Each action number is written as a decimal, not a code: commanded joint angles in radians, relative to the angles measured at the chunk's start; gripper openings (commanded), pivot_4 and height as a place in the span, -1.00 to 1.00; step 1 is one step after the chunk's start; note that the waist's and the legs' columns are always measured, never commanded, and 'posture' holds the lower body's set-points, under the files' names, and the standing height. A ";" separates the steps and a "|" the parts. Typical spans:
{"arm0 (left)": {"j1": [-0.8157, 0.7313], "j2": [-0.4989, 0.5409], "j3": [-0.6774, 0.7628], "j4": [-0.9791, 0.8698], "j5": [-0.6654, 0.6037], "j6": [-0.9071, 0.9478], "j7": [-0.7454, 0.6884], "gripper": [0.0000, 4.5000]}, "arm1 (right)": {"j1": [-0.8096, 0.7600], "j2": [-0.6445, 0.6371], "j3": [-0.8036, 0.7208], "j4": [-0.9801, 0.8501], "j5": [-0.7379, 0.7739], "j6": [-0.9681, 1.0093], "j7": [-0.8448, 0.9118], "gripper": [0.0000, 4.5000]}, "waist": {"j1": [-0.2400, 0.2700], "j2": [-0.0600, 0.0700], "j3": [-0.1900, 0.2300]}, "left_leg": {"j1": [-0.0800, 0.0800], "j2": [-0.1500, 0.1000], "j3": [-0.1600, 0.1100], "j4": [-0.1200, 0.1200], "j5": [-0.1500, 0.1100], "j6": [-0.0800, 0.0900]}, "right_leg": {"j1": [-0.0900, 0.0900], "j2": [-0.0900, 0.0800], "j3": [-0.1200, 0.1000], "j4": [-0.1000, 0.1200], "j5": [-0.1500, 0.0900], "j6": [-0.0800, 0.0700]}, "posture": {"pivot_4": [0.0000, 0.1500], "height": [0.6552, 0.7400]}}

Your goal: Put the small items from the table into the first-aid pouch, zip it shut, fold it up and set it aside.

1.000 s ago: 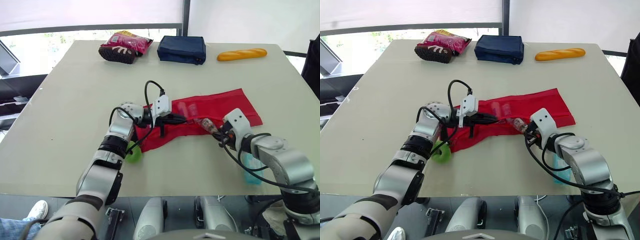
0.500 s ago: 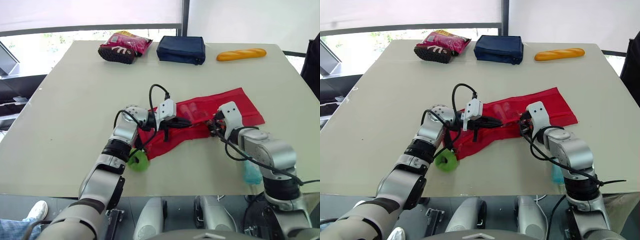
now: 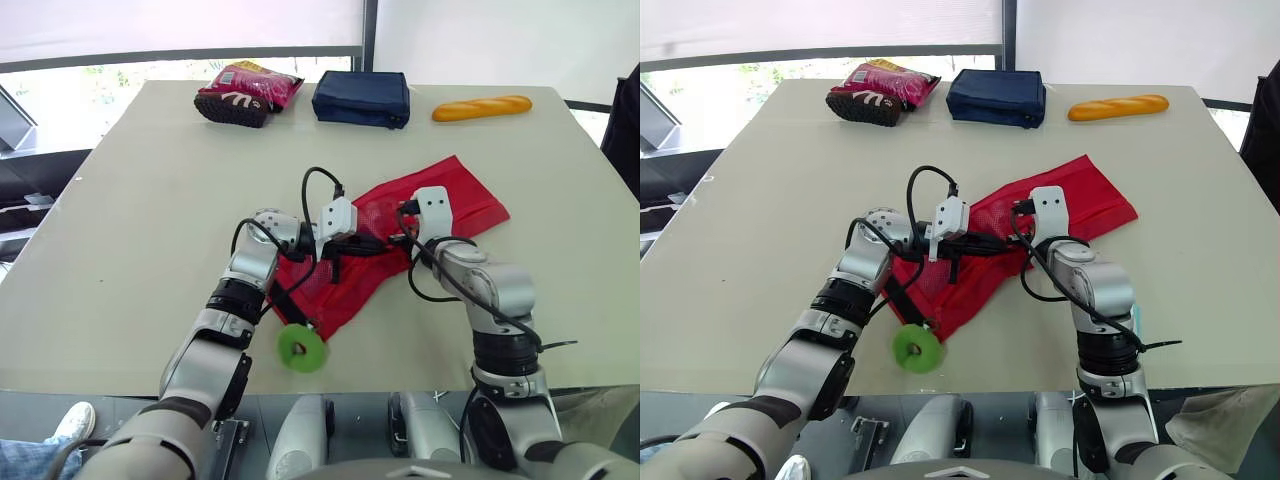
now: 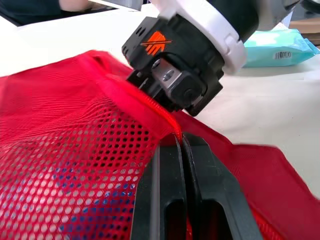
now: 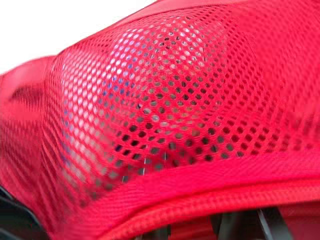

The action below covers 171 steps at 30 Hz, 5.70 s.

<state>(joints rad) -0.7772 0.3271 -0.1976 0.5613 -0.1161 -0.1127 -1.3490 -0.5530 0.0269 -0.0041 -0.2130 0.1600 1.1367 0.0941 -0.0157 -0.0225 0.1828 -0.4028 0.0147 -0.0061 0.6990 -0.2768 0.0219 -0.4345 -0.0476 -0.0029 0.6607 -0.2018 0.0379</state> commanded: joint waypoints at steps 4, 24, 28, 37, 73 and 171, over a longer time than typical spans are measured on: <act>-0.004 0.007 0.002 -0.031 -0.020 -0.001 -0.004 -1.00 | 0.076 -0.076 0.018 -0.142 0.043 0.031 0.058 0.30 | 0.001 0.000 0.000 | -0.001 -0.001 -0.001 0.000 0.000 0.000 | 0.000 -0.001 0.000 -0.001 0.000 0.000 | 1.00 0.37; -0.076 0.139 -0.016 0.157 0.010 -0.192 -0.199 -1.00 | 0.519 -0.588 -0.278 -0.521 0.316 -0.414 0.613 0.30 | 0.003 0.000 0.001 | 0.000 0.001 0.001 0.000 0.000 0.000 | 0.000 0.001 -0.001 -0.003 -0.003 0.004 | 1.00 0.37; -0.160 0.190 -0.045 0.295 -0.001 -0.309 -0.263 -1.00 | 0.581 -0.597 -0.428 -0.503 0.446 -0.493 0.696 0.79 | 0.004 0.000 0.001 | 0.000 0.003 0.002 0.000 0.000 0.000 | 0.000 0.002 -0.001 -0.003 -0.003 0.004 | 1.00 0.37; -0.305 0.215 -0.089 0.488 -0.017 -0.337 -0.265 -0.40 | 0.680 -0.631 -0.530 -0.510 0.522 -0.579 0.705 1.00 | 0.005 0.000 0.001 | -0.001 0.002 0.002 0.000 0.000 0.000 | 0.001 0.002 -0.001 -0.004 -0.003 0.004 | 1.00 0.37; -0.134 -0.022 -0.121 0.118 0.096 -0.196 -0.019 -0.97 | 1.088 -0.703 -0.826 -0.624 0.671 -0.729 0.808 1.00 | 0.026 -0.001 0.001 | 0.000 0.002 0.003 0.000 0.000 0.000 | 0.002 0.001 0.001 -0.004 -0.003 0.004 | 1.00 0.37; -0.006 -0.257 -0.202 -0.096 0.246 0.223 0.414 -0.97 | 1.217 -0.659 -0.812 -0.629 0.584 -0.825 0.751 1.00 | 0.030 -0.001 0.001 | 0.001 0.002 0.002 0.001 0.000 0.000 | 0.003 0.002 0.001 -0.003 -0.005 0.001 | 1.00 0.37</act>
<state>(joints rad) -0.7809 0.0855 -0.4150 0.5119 0.1608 0.0884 -0.9324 0.6552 -0.6377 -0.7981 -0.8104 0.7464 0.3230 0.8590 0.0144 -0.0233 0.1839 -0.4014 0.0162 -0.0038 0.6997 -0.2771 0.0221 -0.4315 -0.0462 -0.0018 0.6573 -0.2067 0.0382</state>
